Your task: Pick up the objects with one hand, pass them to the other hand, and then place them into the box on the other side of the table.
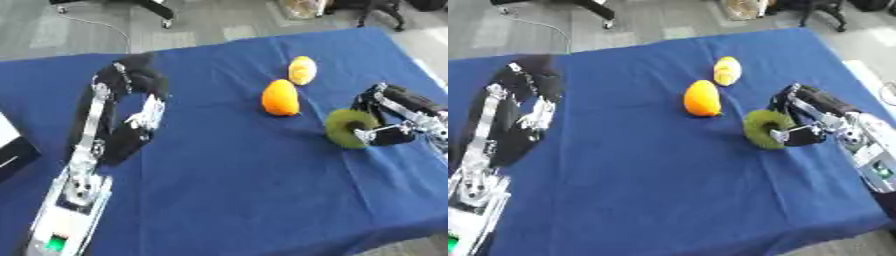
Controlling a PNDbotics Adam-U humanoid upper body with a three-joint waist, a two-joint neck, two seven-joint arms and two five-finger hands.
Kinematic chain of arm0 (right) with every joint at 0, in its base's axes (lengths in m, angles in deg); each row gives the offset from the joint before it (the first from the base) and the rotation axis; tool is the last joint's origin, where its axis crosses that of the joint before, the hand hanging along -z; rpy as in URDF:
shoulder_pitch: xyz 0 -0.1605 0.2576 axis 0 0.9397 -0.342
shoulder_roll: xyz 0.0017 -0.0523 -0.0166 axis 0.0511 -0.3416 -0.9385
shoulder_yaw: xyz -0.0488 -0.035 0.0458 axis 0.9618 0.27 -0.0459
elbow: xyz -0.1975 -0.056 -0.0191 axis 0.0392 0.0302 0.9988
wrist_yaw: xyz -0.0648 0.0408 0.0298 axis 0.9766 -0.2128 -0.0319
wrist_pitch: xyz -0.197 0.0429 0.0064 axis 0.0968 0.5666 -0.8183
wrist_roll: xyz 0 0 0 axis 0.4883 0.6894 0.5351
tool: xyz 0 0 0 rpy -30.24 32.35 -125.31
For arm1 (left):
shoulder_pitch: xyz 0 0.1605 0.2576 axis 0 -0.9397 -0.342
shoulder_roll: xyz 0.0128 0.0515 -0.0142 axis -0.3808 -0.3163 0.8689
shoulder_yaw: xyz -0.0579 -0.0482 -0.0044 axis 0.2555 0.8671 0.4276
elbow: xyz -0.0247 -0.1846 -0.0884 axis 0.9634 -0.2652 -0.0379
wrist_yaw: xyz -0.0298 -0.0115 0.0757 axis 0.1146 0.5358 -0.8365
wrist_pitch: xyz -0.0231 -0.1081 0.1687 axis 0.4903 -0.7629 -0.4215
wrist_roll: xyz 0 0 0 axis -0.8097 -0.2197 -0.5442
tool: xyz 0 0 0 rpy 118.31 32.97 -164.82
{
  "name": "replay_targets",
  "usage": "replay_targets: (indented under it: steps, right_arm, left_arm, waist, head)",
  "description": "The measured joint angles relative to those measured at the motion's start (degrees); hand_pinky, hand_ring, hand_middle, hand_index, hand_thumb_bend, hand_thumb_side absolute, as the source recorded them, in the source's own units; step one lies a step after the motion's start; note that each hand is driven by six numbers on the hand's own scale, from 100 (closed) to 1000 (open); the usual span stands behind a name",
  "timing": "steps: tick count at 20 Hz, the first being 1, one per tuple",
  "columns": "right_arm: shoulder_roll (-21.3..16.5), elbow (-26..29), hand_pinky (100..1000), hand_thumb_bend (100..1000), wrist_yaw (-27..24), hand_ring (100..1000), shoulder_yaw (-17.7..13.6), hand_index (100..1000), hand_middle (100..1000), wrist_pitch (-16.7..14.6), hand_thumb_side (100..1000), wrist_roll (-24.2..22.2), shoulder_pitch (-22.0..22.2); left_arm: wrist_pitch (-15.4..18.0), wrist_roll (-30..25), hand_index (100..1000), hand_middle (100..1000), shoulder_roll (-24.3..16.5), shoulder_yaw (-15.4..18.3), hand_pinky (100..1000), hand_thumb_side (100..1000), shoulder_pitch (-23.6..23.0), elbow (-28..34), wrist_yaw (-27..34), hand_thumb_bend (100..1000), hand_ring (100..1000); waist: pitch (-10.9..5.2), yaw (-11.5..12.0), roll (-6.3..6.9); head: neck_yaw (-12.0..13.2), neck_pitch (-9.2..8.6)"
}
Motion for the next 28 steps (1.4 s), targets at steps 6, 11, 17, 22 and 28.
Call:
replay_targets:
  steps: [6,11,17,22,28]
  right_arm:
    - [7.91,6.78,196,100,-4.36,100,-5.10,151,100,0.83,173,5.11,-1.59]
    - [15.46,9.80,202,100,-4.88,100,-5.45,151,100,0.26,184,9.29,-4.52]
    - [21.12,11.49,206,100,-6.69,100,-4.13,152,100,-0.66,198,9.65,-8.37]
    - [24.34,12.03,206,100,-9.41,100,-2.27,152,100,-1.22,246,7.81,-10.94]
    - [26.78,12.03,205,100,-13.18,100,-0.23,151,100,-1.21,321,5.80,-11.31]
  left_arm:
    - [0.02,0.22,795,590,0.51,-0.03,648,617,0.00,-1.31,0.18,224,563]
    - [0.19,0.27,795,589,1.20,-0.84,646,614,0.12,-2.39,0.21,199,563]
    - [0.73,-0.30,802,594,2.44,-2.54,650,559,1.55,-4.28,0.16,219,569]
    - [1.72,-0.94,870,665,3.95,-4.04,673,461,3.61,-5.59,-2.44,340,632]
    - [3.42,1.74,940,766,5.85,-5.31,755,414,5.99,-6.14,-7.93,538,741]
  waist:
    - [0.00,-0.43,0.01]
    - [0.00,-0.74,0.20]
    - [0.00,-0.86,0.54]
    - [0.00,-0.57,0.65]
    - [0.07,-0.53,0.68]
  head:
    - [0.07,0.00]
    - [0.40,0.00]
    - [0.92,0.00]
    - [1.66,0.00]
    - [2.15,0.00]
